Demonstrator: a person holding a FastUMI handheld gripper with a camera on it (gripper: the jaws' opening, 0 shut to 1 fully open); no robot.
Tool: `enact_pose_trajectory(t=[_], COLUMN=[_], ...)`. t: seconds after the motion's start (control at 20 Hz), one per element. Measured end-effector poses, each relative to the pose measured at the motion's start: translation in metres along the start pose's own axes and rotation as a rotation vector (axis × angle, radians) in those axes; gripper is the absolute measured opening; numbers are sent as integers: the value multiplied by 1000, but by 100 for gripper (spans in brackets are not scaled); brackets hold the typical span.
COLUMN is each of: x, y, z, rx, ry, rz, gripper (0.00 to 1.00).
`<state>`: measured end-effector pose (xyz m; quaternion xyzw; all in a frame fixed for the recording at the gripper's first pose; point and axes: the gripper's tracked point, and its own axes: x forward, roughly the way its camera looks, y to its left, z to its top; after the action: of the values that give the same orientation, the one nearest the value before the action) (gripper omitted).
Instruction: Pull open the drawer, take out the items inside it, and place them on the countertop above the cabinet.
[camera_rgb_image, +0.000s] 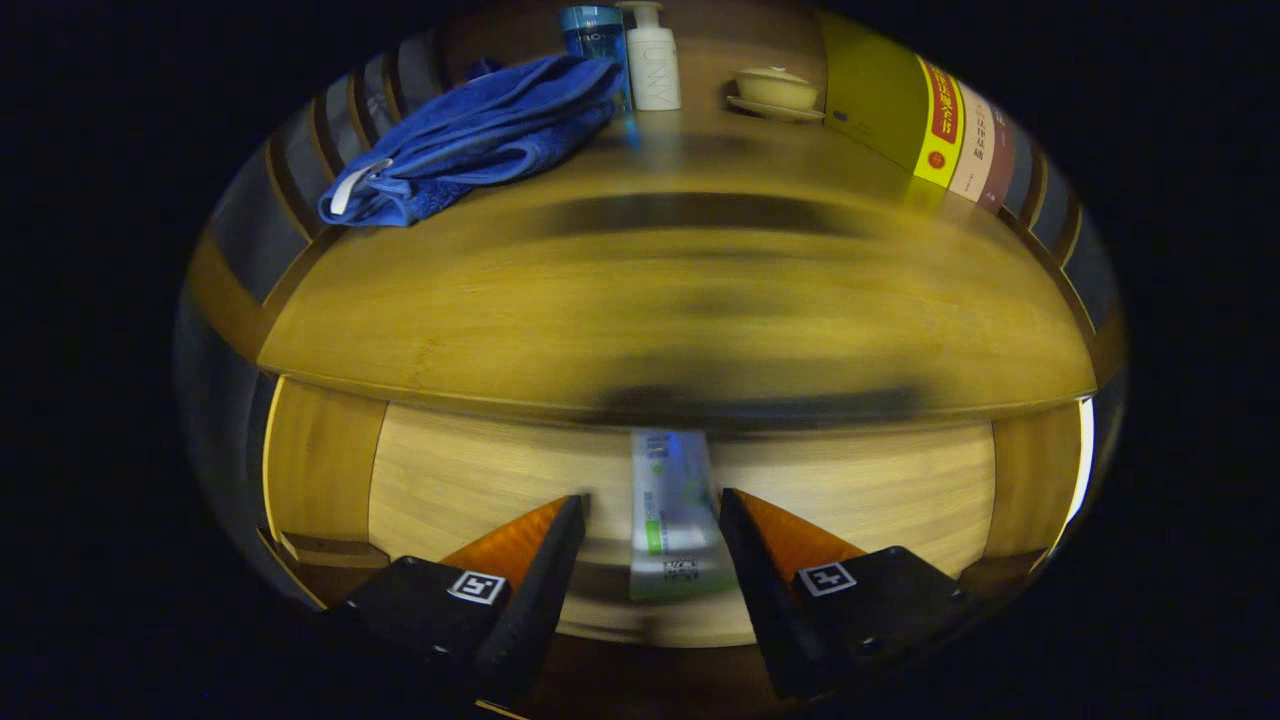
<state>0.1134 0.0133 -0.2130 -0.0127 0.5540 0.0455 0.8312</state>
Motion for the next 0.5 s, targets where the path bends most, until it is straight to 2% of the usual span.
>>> enact_pose_trajectory(t=[0.25, 0.5], x=[15, 19], y=[10, 15], z=[-5, 15], rx=[10, -44], ry=[106, 100], rz=[0, -26], gripper=[86, 64])
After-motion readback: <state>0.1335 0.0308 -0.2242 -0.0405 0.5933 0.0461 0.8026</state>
